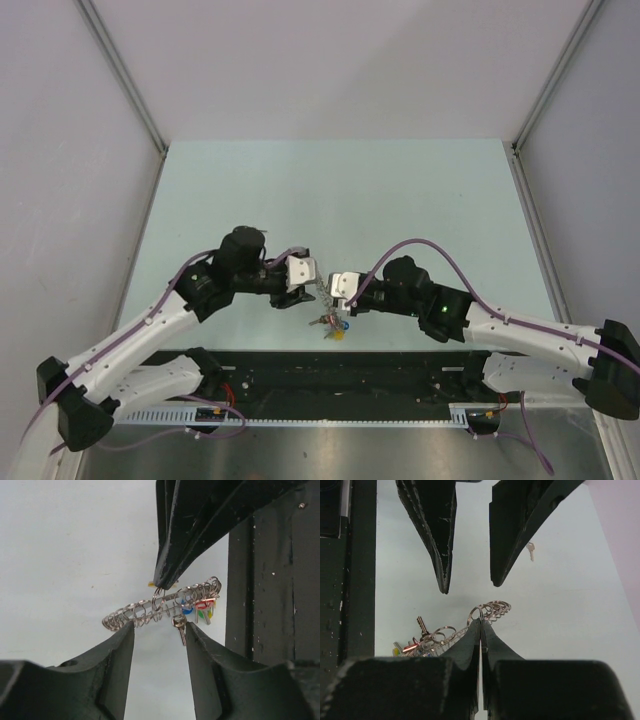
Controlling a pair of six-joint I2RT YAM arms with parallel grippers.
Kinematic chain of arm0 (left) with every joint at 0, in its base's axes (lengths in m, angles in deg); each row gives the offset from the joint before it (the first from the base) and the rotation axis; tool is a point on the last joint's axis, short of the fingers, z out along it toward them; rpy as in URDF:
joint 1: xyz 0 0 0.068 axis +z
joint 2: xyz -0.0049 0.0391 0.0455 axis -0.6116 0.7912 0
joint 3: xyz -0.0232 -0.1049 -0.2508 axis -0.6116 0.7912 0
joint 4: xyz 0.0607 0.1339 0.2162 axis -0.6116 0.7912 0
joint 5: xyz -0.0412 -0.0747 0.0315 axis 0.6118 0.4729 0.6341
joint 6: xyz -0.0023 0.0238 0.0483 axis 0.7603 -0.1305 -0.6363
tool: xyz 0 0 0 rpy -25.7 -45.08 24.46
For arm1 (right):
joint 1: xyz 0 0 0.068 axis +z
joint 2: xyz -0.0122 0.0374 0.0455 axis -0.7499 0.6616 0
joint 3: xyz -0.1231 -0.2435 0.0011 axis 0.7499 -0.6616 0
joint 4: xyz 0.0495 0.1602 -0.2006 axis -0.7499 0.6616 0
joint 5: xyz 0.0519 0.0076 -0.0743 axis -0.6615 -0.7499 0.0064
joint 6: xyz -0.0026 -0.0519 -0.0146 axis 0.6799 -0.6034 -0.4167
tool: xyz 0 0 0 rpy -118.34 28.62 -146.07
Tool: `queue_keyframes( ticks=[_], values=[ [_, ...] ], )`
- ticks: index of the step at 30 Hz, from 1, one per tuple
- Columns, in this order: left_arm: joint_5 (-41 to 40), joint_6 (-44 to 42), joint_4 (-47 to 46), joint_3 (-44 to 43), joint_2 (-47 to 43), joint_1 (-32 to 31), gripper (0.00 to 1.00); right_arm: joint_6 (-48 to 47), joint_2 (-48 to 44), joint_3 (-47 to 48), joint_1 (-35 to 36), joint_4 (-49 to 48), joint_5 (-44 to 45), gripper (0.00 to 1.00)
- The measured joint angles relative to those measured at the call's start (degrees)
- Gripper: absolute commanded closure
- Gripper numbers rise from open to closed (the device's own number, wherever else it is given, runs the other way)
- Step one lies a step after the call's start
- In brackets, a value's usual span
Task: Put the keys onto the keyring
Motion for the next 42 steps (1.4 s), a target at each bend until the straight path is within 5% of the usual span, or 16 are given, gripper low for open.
queue_keyframes(
  ticks=[19, 26, 32, 42],
  values=[
    [7.5, -3.5, -0.7, -2.6, 9.2, 0.3, 0.76, -0.2, 0.0, 0.6, 0.9, 1.2, -0.3, 1.0],
    [9.6, -1.8, -2.1, -2.6, 10.0, 0.4, 1.0, -0.4, 0.0, 0.6, 1.3, 1.4, 0.0, 1.0],
    [10.0, -1.0, -2.2, -2.5, 10.1, 0.5, 0.99, -0.4, -0.3, 0.6, 1.5, 1.9, 1.1, 1.0],
    [12.0, -0.1, -4.9, -1.5, 8.1, 0.7, 0.79, -0.4, -2.9, 0.6, 2.1, 2.8, 1.7, 1.0]
  ],
)
